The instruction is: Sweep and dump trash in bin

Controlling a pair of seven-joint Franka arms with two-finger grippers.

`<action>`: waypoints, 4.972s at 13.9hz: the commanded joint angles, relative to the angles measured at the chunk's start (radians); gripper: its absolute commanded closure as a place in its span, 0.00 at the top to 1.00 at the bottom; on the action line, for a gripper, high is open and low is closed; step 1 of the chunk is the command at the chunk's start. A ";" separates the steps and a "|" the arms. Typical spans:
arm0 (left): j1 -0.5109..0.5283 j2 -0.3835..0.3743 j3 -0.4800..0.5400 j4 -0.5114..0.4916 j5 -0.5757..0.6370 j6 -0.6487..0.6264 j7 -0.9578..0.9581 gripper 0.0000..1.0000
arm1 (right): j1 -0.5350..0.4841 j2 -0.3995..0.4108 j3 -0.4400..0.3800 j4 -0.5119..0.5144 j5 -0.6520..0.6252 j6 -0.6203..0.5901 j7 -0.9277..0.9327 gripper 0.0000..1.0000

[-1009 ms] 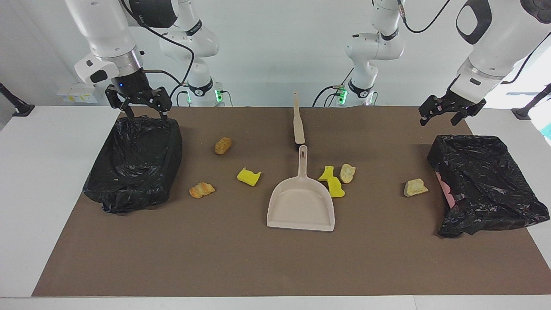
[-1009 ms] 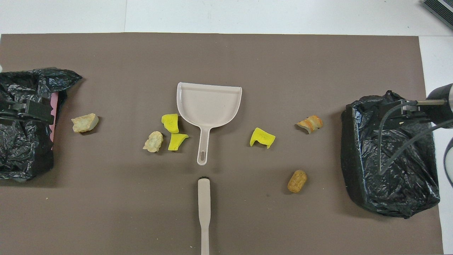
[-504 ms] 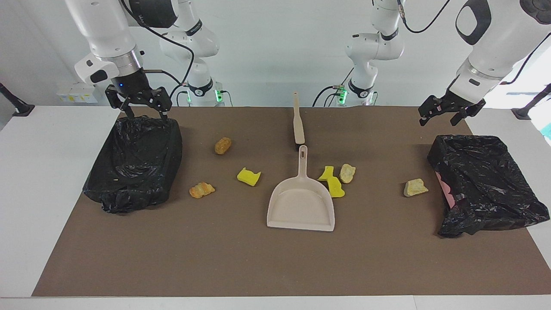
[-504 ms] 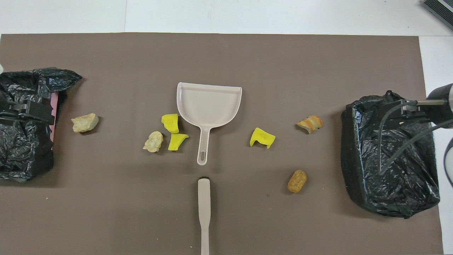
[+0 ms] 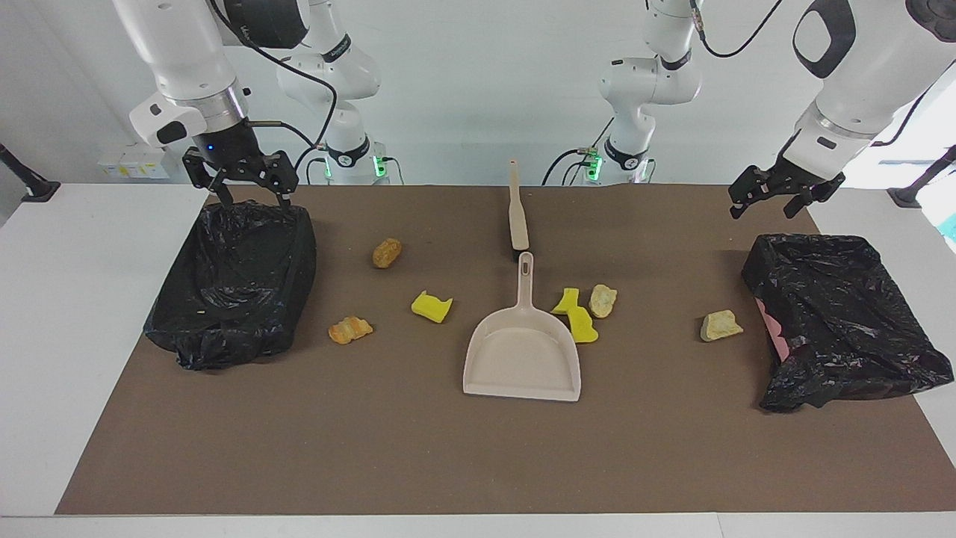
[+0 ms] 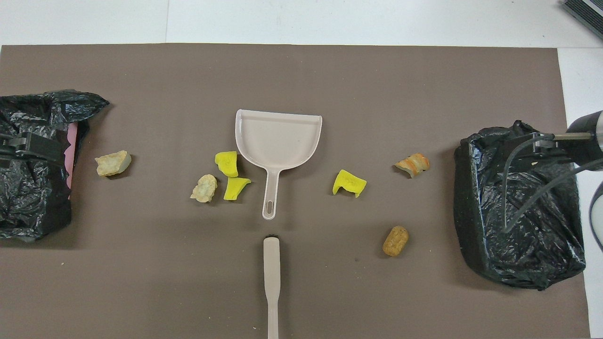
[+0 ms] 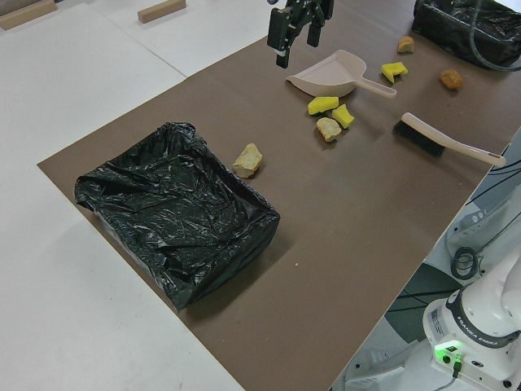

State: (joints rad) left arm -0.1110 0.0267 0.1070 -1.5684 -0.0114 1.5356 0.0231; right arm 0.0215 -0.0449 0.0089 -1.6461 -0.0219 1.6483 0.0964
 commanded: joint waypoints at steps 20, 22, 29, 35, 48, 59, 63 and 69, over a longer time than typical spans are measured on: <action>0.004 -0.024 -0.003 -0.027 0.016 0.014 -0.002 1.00 | 0.336 0.192 0.020 0.022 0.013 0.174 0.511 1.00; -0.001 -0.043 -0.004 -0.074 0.007 0.055 0.000 1.00 | 0.379 0.224 0.020 0.023 0.016 0.197 0.584 1.00; -0.129 -0.251 -0.016 -0.557 -0.061 0.409 0.006 1.00 | 0.505 0.301 0.022 0.017 0.050 0.332 0.704 1.00; -0.347 -0.372 -0.018 -0.941 -0.061 0.676 -0.008 1.00 | 0.561 0.339 0.023 -0.041 0.102 0.464 0.759 1.00; -0.837 -0.389 -0.171 -1.122 -0.061 0.891 -0.641 1.00 | 0.617 0.467 0.028 -0.073 0.073 0.645 0.732 0.86; -0.915 -0.327 -0.171 -1.124 -0.061 0.923 -0.793 0.00 | 0.595 0.477 0.029 -0.073 0.106 0.656 0.579 0.71; -0.891 -0.338 -0.161 -1.110 -0.061 0.845 -0.786 0.00 | 0.583 0.479 0.029 -0.075 0.131 0.651 0.491 0.71; -0.767 -0.399 -0.158 -1.026 -0.019 0.559 -0.747 0.00 | 0.592 0.505 0.029 -0.064 0.129 0.654 0.477 0.65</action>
State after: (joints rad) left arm -0.9039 -0.3353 -0.0493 -2.6185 -0.0562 2.1843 -0.7380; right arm 0.6196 0.4487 0.0316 -1.7170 0.0911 2.2810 0.6042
